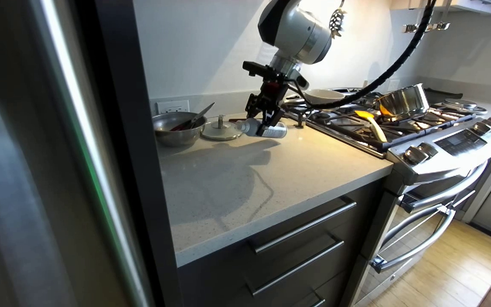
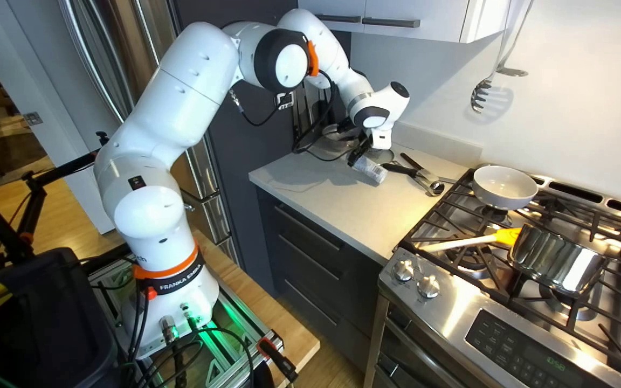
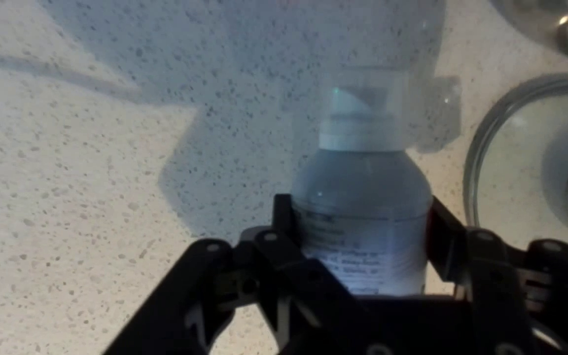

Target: Place the bottle on the left upright

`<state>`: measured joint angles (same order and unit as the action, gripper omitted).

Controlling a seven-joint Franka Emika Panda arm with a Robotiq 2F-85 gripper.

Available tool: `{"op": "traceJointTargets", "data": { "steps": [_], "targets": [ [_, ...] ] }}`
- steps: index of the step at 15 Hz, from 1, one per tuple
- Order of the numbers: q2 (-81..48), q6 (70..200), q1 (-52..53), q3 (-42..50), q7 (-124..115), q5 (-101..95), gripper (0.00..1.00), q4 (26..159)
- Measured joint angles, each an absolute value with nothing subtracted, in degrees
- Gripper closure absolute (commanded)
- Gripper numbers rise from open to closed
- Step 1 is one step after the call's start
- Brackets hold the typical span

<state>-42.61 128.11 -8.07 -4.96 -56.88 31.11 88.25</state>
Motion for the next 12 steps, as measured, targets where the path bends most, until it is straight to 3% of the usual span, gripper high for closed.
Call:
{"op": "traceJointTargets", "data": {
  "steps": [12],
  "targets": [
    [-40.71, 92.98, -14.25, -2.36, -37.34, 53.24, 0.62, 89.3]
  ]
}}
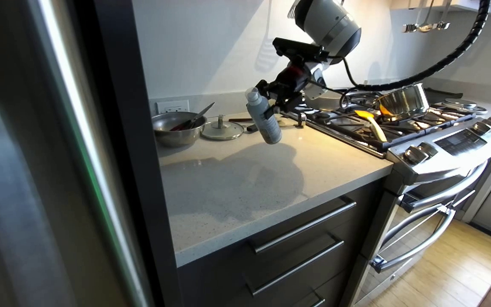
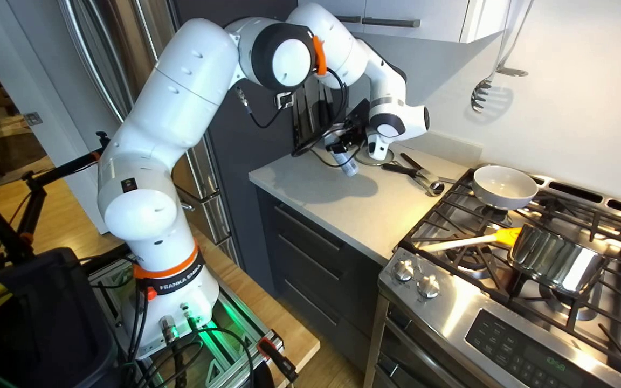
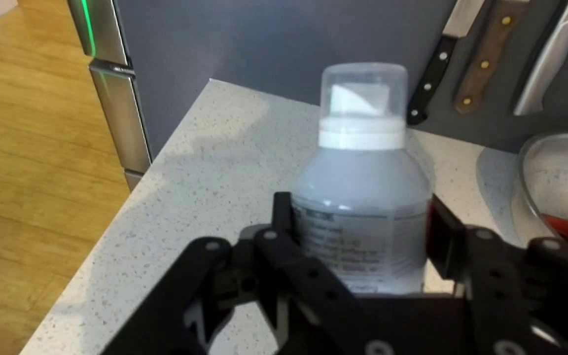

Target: Place the bottle on the left upright

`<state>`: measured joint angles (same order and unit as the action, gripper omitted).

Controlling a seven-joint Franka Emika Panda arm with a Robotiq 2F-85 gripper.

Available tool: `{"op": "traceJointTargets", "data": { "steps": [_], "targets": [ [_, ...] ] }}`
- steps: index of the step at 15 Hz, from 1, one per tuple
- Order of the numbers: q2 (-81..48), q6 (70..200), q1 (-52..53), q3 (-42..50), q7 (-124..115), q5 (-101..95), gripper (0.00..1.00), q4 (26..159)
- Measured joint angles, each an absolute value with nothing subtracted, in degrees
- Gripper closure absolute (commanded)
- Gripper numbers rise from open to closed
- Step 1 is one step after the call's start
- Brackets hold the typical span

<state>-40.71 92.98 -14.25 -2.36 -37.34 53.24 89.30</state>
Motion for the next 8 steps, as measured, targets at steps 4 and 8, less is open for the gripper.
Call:
{"op": "traceJointTargets", "data": {
  "steps": [4, 8],
  "targets": [
    [-41.76, 85.16, -14.64, 0.55, -35.82, 58.65, 0.62, 90.22],
    [-44.05, 80.47, -14.77, 2.67, -34.28, 63.65, 0.62, 91.4]
  ]
}}
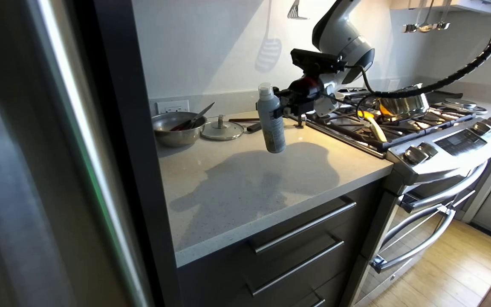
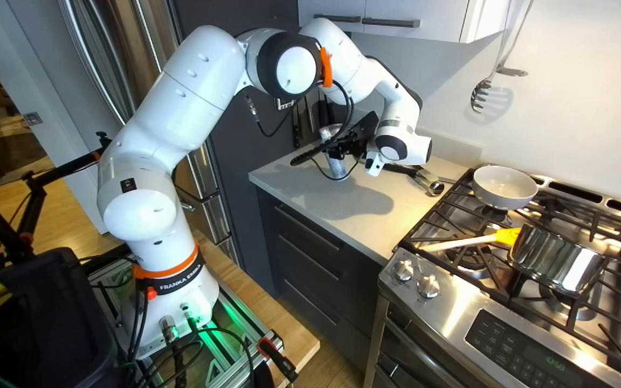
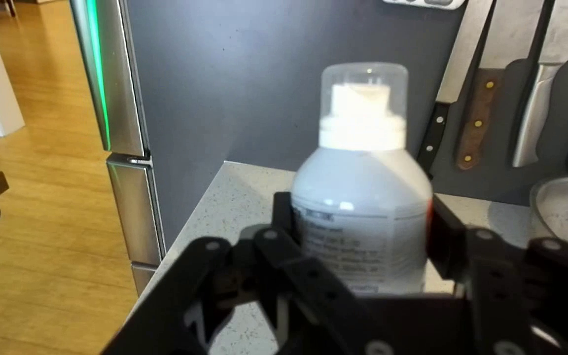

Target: Place the bottle on the left upright

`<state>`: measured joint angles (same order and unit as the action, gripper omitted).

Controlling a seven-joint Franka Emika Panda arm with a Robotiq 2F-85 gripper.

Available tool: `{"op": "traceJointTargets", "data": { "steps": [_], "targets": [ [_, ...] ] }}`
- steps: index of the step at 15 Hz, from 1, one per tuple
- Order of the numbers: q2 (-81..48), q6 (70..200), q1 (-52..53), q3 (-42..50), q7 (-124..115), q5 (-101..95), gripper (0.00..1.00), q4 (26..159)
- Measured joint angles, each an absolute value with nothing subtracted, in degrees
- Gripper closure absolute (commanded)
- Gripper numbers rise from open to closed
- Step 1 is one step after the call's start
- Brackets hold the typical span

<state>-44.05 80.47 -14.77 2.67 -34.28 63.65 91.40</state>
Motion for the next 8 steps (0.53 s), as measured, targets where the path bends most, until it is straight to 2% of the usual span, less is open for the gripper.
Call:
{"op": "traceJointTargets", "data": {
  "steps": [8],
  "targets": [
    [-48.35, 71.33, -15.85, 5.23, -32.0, 71.78, 0.62, 92.57]
  ]
}}
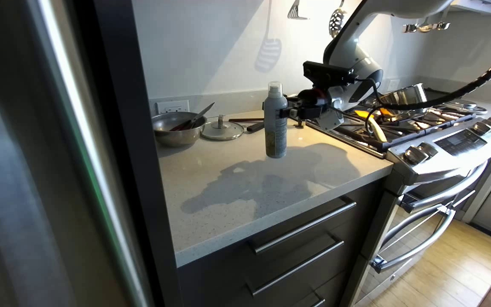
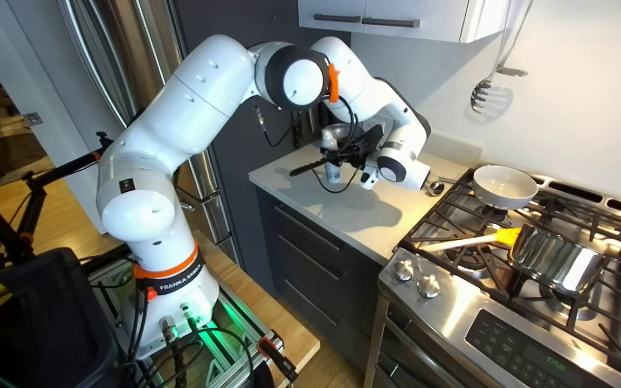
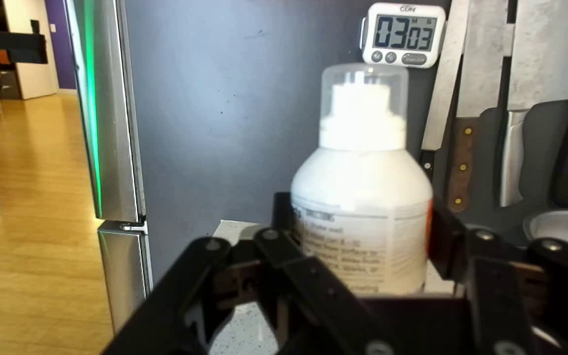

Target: Place the bottle on the left upright

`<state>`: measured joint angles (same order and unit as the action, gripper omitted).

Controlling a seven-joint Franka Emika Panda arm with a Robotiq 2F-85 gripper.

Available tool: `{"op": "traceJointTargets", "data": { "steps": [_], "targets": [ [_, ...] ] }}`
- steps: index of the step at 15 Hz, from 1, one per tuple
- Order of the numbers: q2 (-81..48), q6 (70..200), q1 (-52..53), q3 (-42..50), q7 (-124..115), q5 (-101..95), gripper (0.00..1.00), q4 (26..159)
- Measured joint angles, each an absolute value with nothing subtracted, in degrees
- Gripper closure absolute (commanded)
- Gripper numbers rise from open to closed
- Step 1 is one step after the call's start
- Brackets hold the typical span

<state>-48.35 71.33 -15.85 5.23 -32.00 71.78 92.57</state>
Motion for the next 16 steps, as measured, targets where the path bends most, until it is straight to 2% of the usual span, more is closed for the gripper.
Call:
{"op": "traceJointTargets", "data": {
  "steps": [16],
  "targets": [
    [-53.78, 69.48, -15.99, 6.76, -31.73, 77.48, 0.62, 93.76]
  ]
}}
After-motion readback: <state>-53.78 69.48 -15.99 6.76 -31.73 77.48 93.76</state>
